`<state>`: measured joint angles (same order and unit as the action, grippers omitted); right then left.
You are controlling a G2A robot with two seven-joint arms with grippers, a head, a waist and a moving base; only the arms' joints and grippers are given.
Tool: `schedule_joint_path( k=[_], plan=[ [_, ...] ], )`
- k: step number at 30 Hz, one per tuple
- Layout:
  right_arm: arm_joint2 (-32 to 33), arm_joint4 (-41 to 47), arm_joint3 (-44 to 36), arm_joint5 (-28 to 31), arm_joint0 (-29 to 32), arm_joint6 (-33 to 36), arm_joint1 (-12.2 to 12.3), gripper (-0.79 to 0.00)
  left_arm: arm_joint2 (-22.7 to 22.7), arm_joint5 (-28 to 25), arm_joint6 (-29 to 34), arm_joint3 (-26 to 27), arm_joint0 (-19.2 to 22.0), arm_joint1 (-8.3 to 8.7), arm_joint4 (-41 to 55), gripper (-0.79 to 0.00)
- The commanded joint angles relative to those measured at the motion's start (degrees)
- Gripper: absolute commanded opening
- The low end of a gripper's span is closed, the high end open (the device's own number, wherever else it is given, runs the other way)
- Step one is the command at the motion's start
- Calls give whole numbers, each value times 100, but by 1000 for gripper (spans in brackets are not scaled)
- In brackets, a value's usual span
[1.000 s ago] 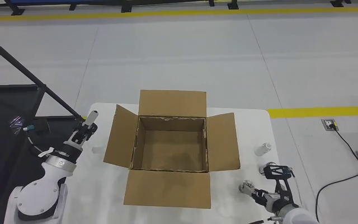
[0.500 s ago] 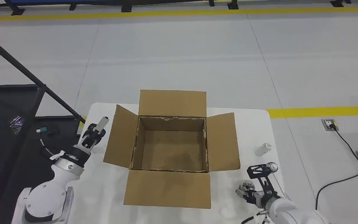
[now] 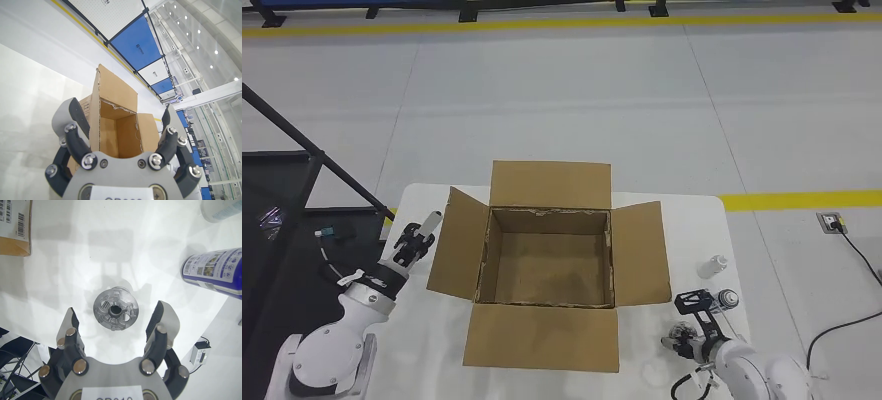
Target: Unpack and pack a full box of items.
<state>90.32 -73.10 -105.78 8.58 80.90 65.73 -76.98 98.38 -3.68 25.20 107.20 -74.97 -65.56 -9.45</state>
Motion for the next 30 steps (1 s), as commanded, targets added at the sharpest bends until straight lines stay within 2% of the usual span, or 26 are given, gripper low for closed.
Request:
schedule_joint_path(
  k=[1,4,5,9,13,18,21,25,30],
  plan=[
    [-1,21,37,6,-29,8,10,-533,0,0,0,0,0,0,0,0],
    [12,102,46,50,-39,11,29,-770,0,0,0,0,0,0,0,0],
    [21,114,27,70,-29,7,36,-785,0,0,0,0,0,0,0,0],
    [92,267,-175,176,49,-42,67,-785,0,0,0,0,0,0,0,0],
    [280,334,-805,110,269,-64,102,-785,0,0,0,0,0,0,0,0],
    [600,258,-2164,-705,587,-226,103,-785,0,0,0,0,0,0,0,0],
    [569,247,-2865,-1131,737,-448,85,-785,-2,-1,-12,2,-9,-1,4,0],
    [305,272,-2886,-1282,386,-767,77,-785,25,-61,-123,80,-153,-2,28,0],
    [-350,6,-2886,-1531,-255,-604,60,-785,119,-98,-224,174,-337,1,93,0]
  ],
)
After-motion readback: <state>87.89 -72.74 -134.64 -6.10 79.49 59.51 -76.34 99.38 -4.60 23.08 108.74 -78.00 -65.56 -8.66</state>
